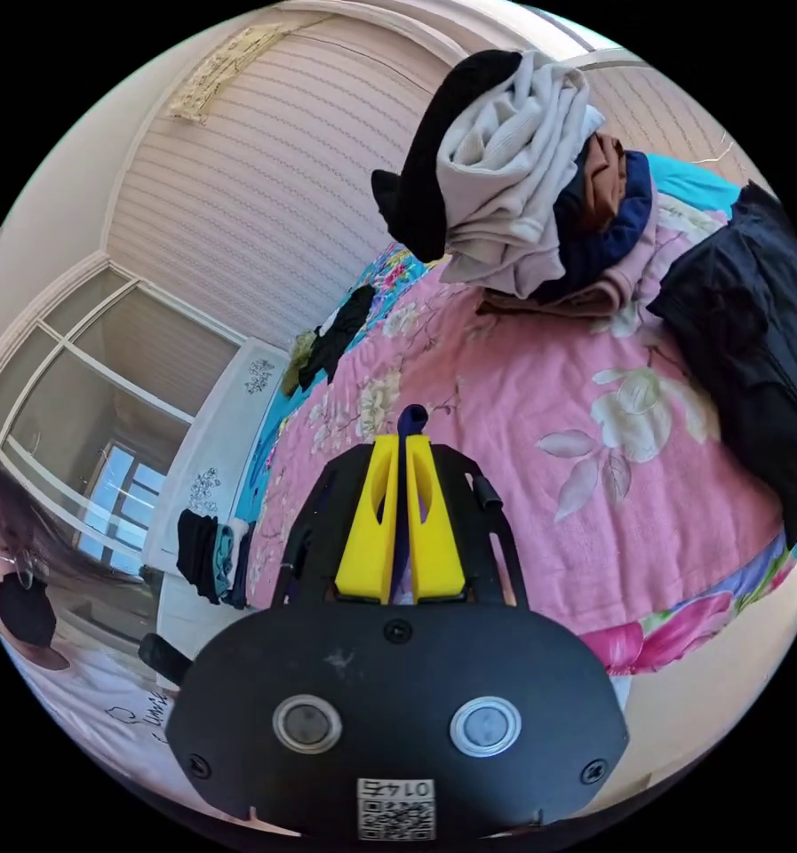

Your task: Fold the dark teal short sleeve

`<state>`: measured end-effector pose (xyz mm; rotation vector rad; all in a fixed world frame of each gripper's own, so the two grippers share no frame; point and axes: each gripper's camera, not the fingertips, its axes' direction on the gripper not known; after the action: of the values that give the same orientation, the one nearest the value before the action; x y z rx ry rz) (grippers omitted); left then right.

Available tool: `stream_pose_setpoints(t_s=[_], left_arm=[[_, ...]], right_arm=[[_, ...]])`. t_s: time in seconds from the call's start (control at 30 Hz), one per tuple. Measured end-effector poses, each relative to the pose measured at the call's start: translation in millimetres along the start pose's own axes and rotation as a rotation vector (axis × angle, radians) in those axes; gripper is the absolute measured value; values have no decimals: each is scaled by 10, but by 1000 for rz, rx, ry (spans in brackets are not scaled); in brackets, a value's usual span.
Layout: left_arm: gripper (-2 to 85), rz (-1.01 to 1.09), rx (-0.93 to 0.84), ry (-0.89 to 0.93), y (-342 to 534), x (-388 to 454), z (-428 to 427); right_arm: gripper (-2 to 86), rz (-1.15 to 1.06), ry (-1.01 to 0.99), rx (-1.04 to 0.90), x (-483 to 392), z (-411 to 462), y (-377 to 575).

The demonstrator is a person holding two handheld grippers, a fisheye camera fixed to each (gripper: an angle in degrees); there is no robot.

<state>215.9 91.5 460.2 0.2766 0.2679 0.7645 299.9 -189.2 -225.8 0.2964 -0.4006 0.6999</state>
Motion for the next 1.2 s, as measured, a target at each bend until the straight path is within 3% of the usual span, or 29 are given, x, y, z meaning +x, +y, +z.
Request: stream_pose_setpoints(t_s=[0.4, 0.57, 0.93, 1.2], left_arm=[[3, -417, 15, -313, 479, -1394, -785], [19, -511, 59, -256, 613, -1737, -911], [51, -655, 9, -202, 798, -2140, -1550], [67, -606, -68, -333, 798, -2237, -1894]], right_arm=[[7, -226, -34, -364, -1529, 2677, -3], [16, -294, 124, -486, -1933, 3620, 115], [96, -534, 88, -504, -2449, 4222, 271], [119, -753, 140, -584, -2584, 4731, 639]])
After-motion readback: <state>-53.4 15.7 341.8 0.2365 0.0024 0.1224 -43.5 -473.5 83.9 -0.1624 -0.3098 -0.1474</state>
